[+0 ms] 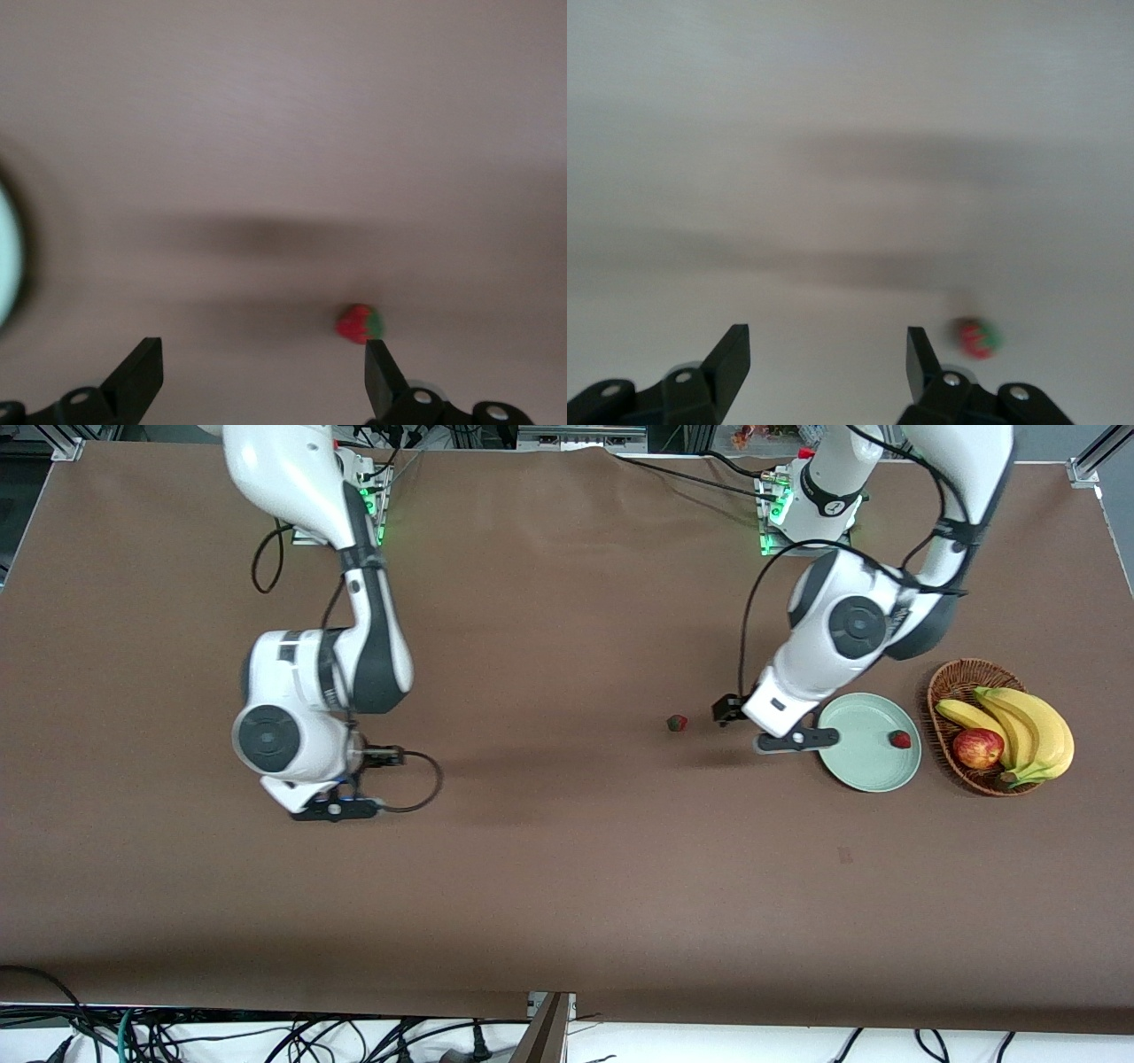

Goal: Collect all strawberries into plate
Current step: 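Grasp the mid-table strawberry with the left gripper while the right gripper reaches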

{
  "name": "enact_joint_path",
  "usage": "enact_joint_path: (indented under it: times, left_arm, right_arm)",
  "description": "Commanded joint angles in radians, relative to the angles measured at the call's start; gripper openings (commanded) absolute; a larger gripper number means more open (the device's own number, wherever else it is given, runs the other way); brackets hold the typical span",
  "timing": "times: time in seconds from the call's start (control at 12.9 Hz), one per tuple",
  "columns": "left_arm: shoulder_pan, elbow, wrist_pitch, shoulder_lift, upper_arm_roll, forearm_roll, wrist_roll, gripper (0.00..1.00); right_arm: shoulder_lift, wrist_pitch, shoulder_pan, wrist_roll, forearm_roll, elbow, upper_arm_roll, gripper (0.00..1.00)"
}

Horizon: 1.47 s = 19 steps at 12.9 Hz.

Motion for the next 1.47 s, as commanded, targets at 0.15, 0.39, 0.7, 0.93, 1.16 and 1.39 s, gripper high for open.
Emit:
enact_joint_path:
  times: [0.15,0.39,0.7,0.93,1.16,1.39]
  left_arm:
    - [-0.016,0.033,0.107,0.157,-0.066,0.197,-0.182,1.0]
    - [-0.039,0.03,0.16,0.22,-0.068,0.219,-0.195,1.0]
    - [-0.056,0.03,0.17,0.242,-0.068,0.225,-0.202,1.0]
    - [-0.057,0.025,0.17,0.252,-0.068,0.225,-0.218,0.81]
    - [-0.057,0.033,0.17,0.272,-0.066,0.225,-0.241,0.52]
    - [-0.057,0.037,0.161,0.262,-0.068,0.225,-0.256,0.26]
  right_arm:
    - [-0.106,0.321,0.03,-0.256,0.002,-0.368,-0.042,0.79]
    - [-0.117,0.43,0.03,-0.29,0.069,-0.483,-0.031,0.76]
    - [-0.117,0.498,0.033,-0.33,0.146,-0.545,-0.013,0.61]
    - [-0.131,0.487,0.033,-0.329,0.152,-0.544,-0.004,0.25]
    - [-0.14,0.439,0.041,-0.309,0.152,-0.499,-0.002,0.08]
    - [-0.138,0.307,0.105,-0.124,0.152,-0.365,-0.004,0.08]
